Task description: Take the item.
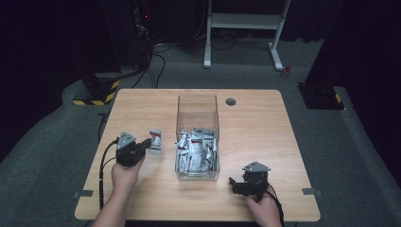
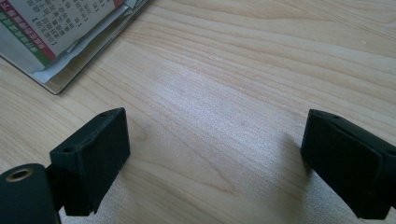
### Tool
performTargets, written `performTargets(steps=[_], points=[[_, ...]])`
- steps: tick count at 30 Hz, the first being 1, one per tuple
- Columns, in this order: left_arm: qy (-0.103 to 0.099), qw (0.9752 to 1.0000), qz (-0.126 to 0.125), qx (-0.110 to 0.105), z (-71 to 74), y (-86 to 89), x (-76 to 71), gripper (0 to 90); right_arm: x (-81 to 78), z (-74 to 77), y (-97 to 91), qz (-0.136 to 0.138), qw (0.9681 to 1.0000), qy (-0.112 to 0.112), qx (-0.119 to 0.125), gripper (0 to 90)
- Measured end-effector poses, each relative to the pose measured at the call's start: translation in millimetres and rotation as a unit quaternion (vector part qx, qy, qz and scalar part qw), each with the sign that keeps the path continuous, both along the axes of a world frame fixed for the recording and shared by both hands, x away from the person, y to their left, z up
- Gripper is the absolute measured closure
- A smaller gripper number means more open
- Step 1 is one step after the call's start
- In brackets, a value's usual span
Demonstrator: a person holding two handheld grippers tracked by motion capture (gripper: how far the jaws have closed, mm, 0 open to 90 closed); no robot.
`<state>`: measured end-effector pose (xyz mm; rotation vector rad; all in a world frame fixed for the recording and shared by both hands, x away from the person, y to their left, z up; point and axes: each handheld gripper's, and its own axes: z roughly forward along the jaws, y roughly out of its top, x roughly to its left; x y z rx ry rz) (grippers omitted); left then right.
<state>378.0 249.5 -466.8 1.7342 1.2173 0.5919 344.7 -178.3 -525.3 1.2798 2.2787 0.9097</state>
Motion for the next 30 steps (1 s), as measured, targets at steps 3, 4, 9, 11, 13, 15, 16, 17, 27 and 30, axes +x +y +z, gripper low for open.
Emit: performTargets(steps=[3,4,9,11,13,15,16,17,27,30], points=[[0.005,1.0,0.0,0.0,-2.6,-0.2,2.4,90.0,0.0,0.0,0.0,0.0,1.0,0.0,0.0,7.8],[0.007,1.0,-0.001,0.001,-3.5,-0.7,3.0,90.0,0.1,0.0,-0.1,0.001,1.0,-0.001,-0.001,7.8],[0.014,0.9999,0.0,-0.002,-8.7,-2.5,7.0,90.0,0.0,0.0,0.0,0.0,1.0,0.0,0.0,7.8],[0.016,0.9999,0.001,-0.003,-10.8,-3.1,8.3,90.0,0.0,0.0,0.0,0.0,1.0,0.0,0.0,7.8],[0.018,0.9998,0.004,-0.003,-12.7,-3.4,9.7,90.0,0.1,0.0,-0.1,0.002,1.0,-0.001,-0.001,7.8],[0.022,0.9997,0.005,-0.001,-14.8,-4.0,10.9,90.0,0.2,0.0,-0.1,0.002,1.0,-0.001,-0.001,7.8],[0.023,0.9997,0.006,-0.001,-15.9,-4.1,11.4,89.9,0.1,0.0,-0.1,0.002,1.0,-0.001,-0.001,7.8],[0.024,0.9997,0.005,0.001,-17.1,-4.0,11.8,90.0,0.1,-0.1,-0.1,0.003,1.0,-0.002,0.0,7.8],[0.041,0.999,0.015,0.007,-27.7,-2.3,14.0,89.7,-0.2,-0.1,-0.1,0.003,1.0,-0.001,0.0,7.8],[0.042,0.999,0.017,0.007,-28.8,-1.3,16.0,89.6,-0.3,0.0,-0.1,0.003,1.0,-0.001,-0.001,7.8]])
